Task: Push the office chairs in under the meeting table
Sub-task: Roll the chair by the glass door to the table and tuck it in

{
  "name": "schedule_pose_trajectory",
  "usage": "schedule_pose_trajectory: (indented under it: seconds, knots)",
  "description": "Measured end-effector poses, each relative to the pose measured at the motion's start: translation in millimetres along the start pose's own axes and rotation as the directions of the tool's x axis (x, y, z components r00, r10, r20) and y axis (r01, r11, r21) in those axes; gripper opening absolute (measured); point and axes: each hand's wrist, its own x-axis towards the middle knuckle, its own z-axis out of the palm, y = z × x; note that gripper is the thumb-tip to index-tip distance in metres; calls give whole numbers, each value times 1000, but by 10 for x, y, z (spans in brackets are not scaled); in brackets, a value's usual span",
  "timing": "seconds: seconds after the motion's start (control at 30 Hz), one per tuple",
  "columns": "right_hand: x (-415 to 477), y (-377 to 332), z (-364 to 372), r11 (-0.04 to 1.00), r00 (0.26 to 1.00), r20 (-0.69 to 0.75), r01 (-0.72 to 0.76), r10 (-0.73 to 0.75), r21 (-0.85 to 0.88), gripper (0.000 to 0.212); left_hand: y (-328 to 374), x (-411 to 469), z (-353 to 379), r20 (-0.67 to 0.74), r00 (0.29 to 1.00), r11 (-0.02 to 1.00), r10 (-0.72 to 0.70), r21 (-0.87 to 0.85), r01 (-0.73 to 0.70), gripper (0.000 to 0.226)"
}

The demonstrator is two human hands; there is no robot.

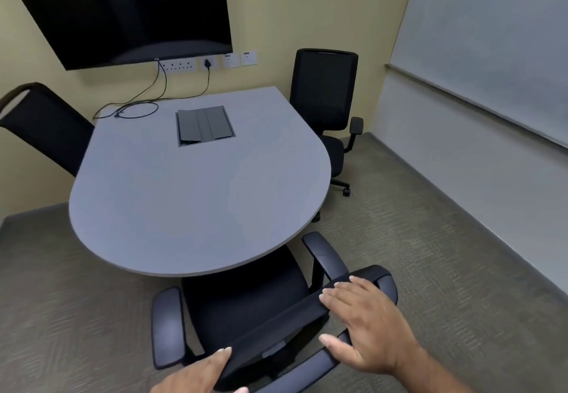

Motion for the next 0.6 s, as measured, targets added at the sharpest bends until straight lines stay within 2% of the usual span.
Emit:
schedule_pose_trajectory:
  seconds: [0.1,0.17,0.2,0.43,0.53,0.6]
  knots:
    - [49,110,-36,1000,1000,-4,14,-14,-5,64,79,-93,22,109,994,999,-27,31,24,70]
    - [46,137,-41,1000,999,21,26,-26,-10,62,125,-235,98,20,998,998,-60,7,60,54]
    - [55,137,-40,1000,1000,21,20,-20,-13,62,129,-273,118,0,996,996,-93,15,93,53]
    - [39,166,-37,1000,999,34,13,-13,-7,63,58,-354,193,-69,997,991,-29,126,38,63]
    - [-11,100,-12,1000,1000,31,2,-2,5,62,84,-449,222,-62,996,983,-63,166,73,85]
    - [-50,45,1,1000,999,43,-18,17,15,63,134,-491,250,-12,987,966,-161,204,160,101]
